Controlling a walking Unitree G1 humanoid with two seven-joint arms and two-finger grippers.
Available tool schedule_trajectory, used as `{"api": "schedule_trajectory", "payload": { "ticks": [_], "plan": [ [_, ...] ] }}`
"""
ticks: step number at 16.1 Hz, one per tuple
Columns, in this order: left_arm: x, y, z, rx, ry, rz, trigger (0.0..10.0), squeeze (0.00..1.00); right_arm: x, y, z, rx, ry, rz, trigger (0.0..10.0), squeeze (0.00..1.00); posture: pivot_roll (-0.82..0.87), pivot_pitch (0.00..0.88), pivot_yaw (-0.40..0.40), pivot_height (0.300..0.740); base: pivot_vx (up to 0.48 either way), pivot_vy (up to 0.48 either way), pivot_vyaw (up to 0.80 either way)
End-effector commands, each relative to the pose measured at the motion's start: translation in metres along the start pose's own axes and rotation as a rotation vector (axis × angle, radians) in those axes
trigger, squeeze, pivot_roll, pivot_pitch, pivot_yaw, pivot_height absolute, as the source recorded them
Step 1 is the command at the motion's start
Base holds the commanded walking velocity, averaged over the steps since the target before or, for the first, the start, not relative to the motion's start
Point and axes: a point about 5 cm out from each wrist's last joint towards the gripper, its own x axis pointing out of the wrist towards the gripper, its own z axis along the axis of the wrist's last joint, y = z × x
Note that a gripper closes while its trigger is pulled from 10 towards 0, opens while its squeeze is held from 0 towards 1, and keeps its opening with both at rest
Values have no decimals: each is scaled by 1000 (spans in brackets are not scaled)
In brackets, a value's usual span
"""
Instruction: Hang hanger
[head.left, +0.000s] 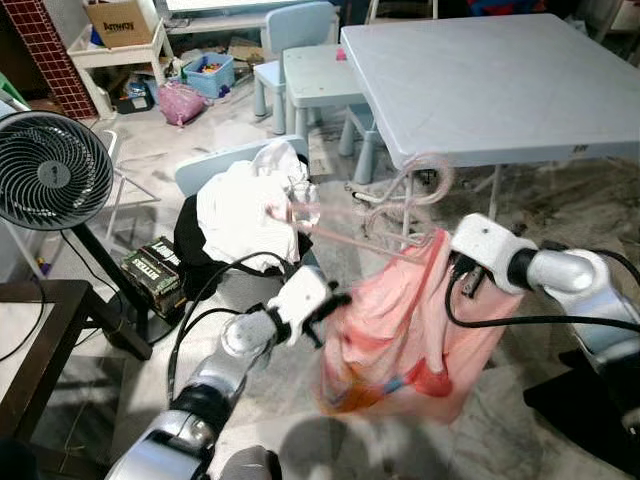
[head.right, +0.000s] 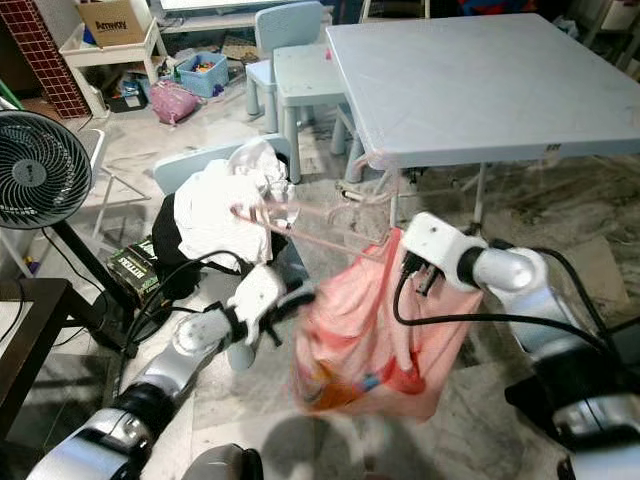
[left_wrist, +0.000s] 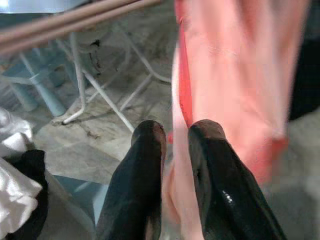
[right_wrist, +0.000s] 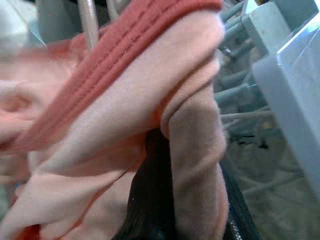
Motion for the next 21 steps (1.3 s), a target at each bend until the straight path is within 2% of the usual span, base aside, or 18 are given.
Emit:
{"api": "schedule_trajectory", "payload": {
  "ticks": [1, 2, 4, 6, 9, 13, 15, 17, 20, 21],
  "plan": [
    [0, -6, 4, 31, -24, -64, 10000, 1000, 3, -9, 8, -57, -14, -53, 10000, 0, -73, 0, 23, 740, 0, 0, 0],
    [0, -8, 6, 54, -29, -75, 10000, 1000, 8, -11, 8, -122, 3, -88, 10000, 0, -74, 0, 26, 740, 0, 0, 0],
    [1, -9, 10, 94, -43, -82, 10000, 1000, 12, -9, 7, -182, 6, -98, 10000, 0, -74, 0, 27, 740, 0, 0, 0],
    [0, 1, 30, 169, -136, -25, 10000, 1000, 12, 4, -2, -237, 10, 5, 10000, 0, -74, 0, 27, 740, 0, 0, 0],
    [-6, 10, 39, 227, -168, -13, 10000, 1000, 6, 18, -18, -279, 42, 134, 10000, 0, -81, 0, 27, 740, 0, 0, 0],
    [-11, 17, 40, 217, -171, 15, 10000, 1000, 8, 18, -21, -296, 32, 134, 10000, 0, -83, 0, 27, 740, 0, 0, 0],
    [-9, 18, 41, 183, -177, 29, 10000, 1000, 10, 18, -19, -301, 21, 130, 10000, 0, -83, 0, 27, 740, 0, 0, 0],
    [-7, 17, 36, 179, -142, 16, 10000, 1000, 12, 18, -11, -293, -30, 120, 10000, 0, -83, 0, 27, 740, 0, 0, 0],
    [-5, 16, 30, 119, -111, -22, 10000, 1000, 9, 17, -5, -318, -93, 128, 10000, 0, -91, 0, 29, 740, 0, 0, 0],
    [-4, 14, 27, 89, -98, -71, 0, 90, 8, 16, -4, -327, -104, 137, 10000, 0, -91, 0, 29, 740, 0, 0, 0]
  ]
}}
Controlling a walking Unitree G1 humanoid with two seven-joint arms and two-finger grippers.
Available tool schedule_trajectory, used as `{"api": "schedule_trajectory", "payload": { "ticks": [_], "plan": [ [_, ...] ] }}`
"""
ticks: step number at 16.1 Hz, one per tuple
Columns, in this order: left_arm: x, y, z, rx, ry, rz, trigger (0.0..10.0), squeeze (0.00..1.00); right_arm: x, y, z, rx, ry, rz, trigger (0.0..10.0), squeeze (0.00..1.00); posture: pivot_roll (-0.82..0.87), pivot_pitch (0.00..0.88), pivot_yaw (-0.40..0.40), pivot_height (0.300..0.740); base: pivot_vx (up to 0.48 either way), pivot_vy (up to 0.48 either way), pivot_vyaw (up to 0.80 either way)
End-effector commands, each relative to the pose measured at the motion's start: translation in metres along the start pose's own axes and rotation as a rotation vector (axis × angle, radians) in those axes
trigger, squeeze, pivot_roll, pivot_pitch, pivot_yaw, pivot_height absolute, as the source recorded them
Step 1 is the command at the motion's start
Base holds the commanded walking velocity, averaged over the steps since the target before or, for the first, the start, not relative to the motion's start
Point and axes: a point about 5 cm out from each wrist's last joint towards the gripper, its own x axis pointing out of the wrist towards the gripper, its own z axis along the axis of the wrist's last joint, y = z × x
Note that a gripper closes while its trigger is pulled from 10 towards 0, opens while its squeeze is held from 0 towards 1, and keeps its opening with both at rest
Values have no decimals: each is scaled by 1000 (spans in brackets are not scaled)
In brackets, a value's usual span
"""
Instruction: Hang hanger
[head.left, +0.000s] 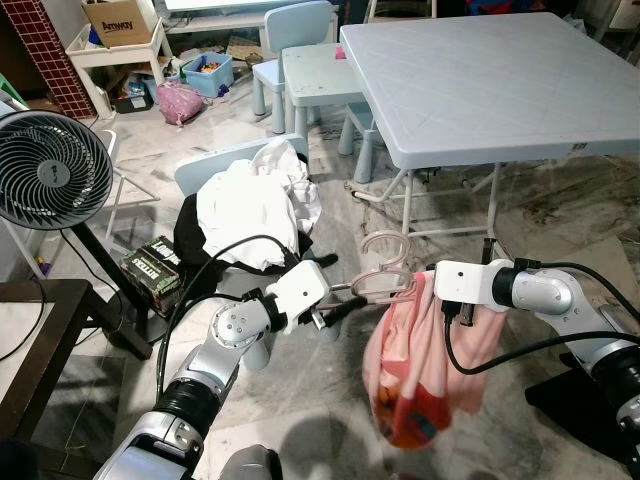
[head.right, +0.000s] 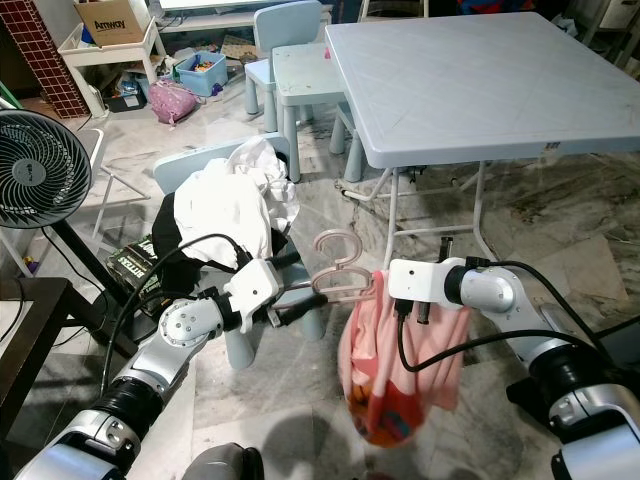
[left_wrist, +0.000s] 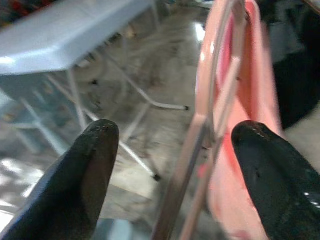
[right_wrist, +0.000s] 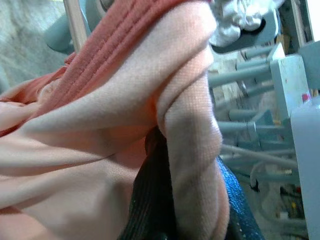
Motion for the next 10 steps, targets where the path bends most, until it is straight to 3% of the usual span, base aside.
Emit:
{"api": "schedule_trajectory", "payload": {
  "ticks": [1, 10],
  "plan": [
    [2, 4, 2, -22, 2, -28, 0, 0, -6, -14, 5, -22, -26, -40, 10000, 0, -91, 0, 29, 740, 0, 0, 0],
    [2, 15, -1, -110, 66, -139, 0, 0, -10, -13, -2, -83, 3, -24, 10000, 0, -100, 0, 43, 740, 0, 0, 0]
  ]
}}
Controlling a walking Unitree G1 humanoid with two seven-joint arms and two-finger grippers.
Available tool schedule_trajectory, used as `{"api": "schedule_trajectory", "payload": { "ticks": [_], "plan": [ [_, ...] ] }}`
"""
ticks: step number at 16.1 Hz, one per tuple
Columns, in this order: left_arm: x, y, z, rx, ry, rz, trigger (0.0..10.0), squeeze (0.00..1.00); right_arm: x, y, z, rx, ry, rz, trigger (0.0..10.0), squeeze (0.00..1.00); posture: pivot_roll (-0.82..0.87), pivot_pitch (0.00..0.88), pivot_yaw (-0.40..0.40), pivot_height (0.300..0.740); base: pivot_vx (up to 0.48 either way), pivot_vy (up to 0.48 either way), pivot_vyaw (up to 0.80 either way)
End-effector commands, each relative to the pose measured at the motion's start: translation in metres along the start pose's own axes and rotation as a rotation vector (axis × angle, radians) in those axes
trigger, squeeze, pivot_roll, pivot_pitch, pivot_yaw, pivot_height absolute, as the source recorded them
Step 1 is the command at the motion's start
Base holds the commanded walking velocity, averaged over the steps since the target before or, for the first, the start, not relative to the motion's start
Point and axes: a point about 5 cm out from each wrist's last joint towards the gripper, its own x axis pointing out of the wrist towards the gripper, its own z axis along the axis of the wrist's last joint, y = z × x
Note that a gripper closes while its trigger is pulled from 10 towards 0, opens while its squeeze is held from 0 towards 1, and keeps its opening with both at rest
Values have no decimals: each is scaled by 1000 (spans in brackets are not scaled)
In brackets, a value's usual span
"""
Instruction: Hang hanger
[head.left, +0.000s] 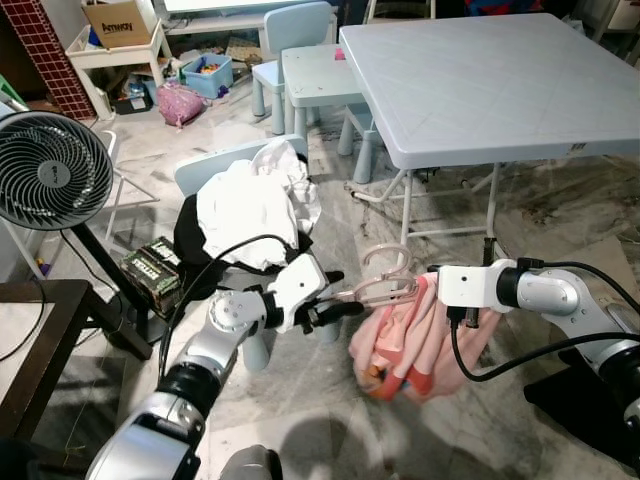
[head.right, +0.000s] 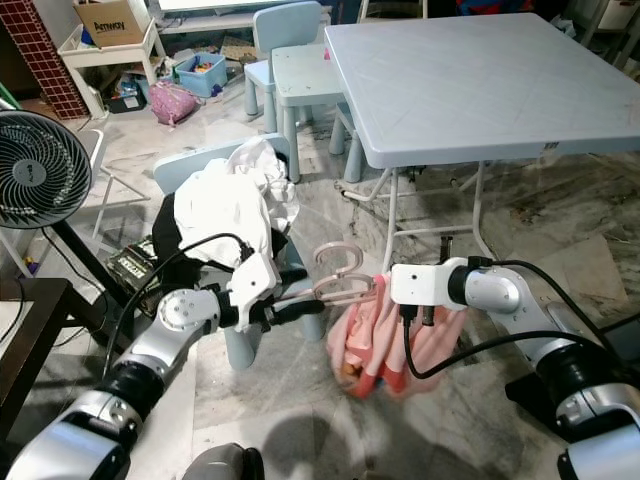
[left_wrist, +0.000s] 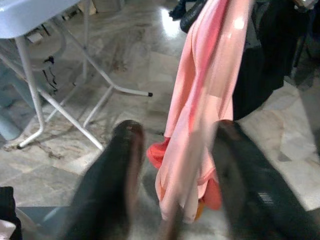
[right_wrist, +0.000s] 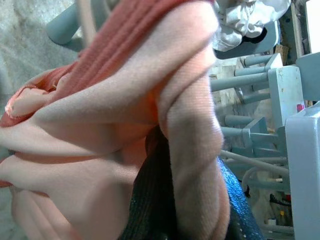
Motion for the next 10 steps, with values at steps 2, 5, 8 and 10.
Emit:
{"api": "schedule_trajectory", "payload": {
  "ticks": [2, 5, 8, 10],
  "plan": [
    [-2, 6, 2, 10, 19, -18, 0, 0, -5, -12, 0, -42, 4, -25, 10000, 0, -100, 0, 43, 740, 0, 0, 0],
    [-2, 8, 3, 27, 31, -26, 0, 0, -5, -12, -1, -54, 13, -15, 10000, 0, -97, 0, 41, 740, 0, 0, 0],
    [-4, 9, 1, 27, 52, -41, 0, 0, -6, -11, -4, -81, 29, -2, 10000, 0, -97, 0, 43, 740, 0, 0, 0],
    [-6, 10, 0, 48, 75, -50, 0, 0, -7, -11, -5, -87, 34, -2, 10000, 0, -97, 0, 46, 740, 0, 0, 0]
  ]
}}
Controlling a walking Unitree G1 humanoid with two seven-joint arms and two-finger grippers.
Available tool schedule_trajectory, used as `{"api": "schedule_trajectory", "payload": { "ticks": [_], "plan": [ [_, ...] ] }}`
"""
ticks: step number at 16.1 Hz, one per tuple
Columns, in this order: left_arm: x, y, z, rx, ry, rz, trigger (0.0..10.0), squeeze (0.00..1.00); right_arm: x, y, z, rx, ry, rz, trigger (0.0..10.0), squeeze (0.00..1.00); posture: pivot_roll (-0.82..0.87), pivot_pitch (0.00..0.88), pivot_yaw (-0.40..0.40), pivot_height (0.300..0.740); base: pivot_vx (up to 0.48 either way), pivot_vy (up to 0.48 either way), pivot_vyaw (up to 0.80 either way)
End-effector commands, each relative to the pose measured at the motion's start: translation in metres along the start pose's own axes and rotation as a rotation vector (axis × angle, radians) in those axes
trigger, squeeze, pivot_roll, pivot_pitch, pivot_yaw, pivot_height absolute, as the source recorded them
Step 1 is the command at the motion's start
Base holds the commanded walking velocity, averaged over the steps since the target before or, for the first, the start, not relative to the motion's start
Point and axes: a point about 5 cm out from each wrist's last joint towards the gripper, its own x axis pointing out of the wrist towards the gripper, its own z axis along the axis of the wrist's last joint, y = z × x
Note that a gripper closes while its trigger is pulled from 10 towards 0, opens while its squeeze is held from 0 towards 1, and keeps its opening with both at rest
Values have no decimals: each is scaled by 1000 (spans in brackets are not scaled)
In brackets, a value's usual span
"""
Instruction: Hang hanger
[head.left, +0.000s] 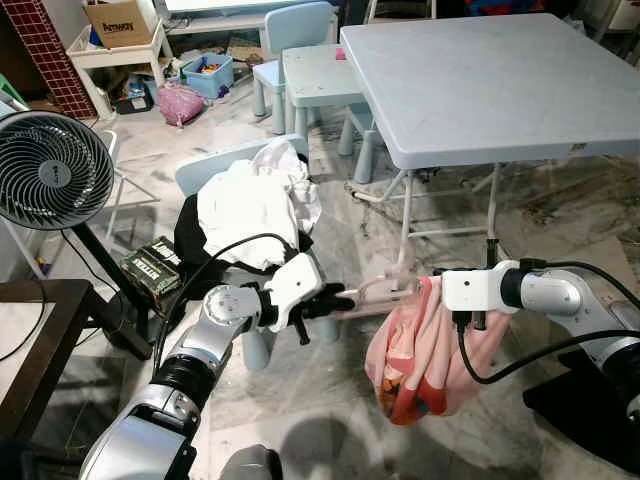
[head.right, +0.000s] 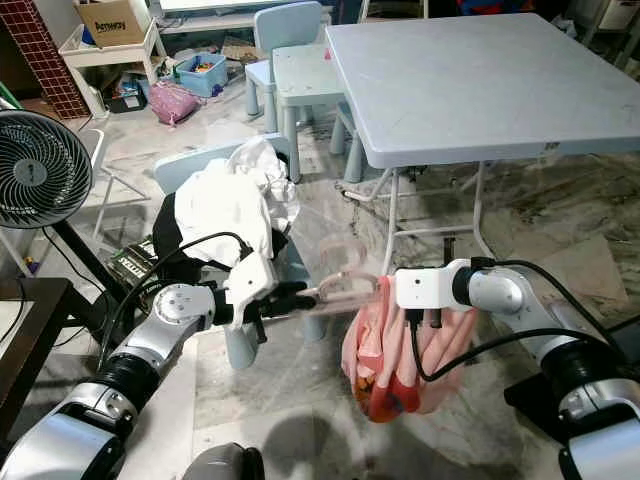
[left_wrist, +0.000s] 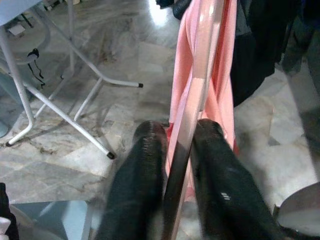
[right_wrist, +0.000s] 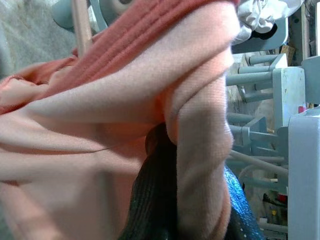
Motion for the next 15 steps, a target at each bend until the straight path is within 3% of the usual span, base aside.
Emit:
{"api": "schedule_trajectory", "payload": {
  "ticks": [1, 9, 15],
  "plan": [
    [-3, 7, 2, 38, 29, 2, 0, 0, -5, -11, -1, -22, 5, -34, 10000, 0, -96, 0, 47, 740, 0, 0, 0],
    [-2, 4, -3, 1, 43, -13, 0, 0, -3, -17, 3, -45, -10, -82, 10000, 0, -100, 0, 48, 740, 0, 0, 0],
    [-2, 11, 1, 32, -3, 105, 0, 0, -1, -19, 4, -44, -19, -107, 10000, 0, -100, 0, 48, 740, 0, 0, 0]
  ]
}}
